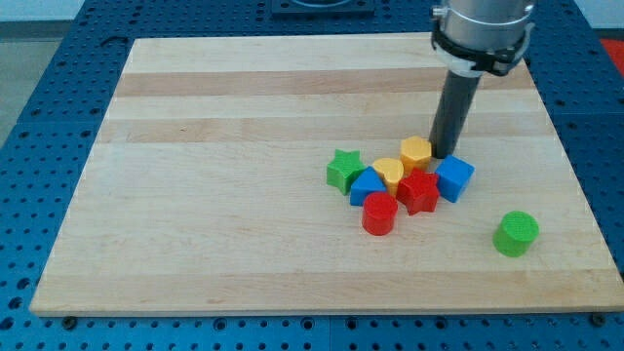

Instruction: Push the green circle towards the center right

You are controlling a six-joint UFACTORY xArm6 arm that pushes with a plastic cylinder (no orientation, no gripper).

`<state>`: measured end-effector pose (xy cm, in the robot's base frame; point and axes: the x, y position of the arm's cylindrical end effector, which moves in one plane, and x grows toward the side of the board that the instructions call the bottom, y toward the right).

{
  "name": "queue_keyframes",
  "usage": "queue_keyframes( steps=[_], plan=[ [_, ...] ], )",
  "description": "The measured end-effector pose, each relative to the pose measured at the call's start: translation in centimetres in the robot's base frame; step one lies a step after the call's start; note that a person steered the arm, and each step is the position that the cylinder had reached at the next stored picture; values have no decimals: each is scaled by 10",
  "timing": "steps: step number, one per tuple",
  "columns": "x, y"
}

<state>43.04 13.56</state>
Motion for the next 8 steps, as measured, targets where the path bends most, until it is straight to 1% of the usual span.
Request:
queue_keyframes(
  steps=[1,3,4,5,6,7,8],
  plan=[
    [0,12],
    [2,151],
    [32,204],
    [77,210],
    [137,190],
    [183,144],
    [187,79]
  ],
)
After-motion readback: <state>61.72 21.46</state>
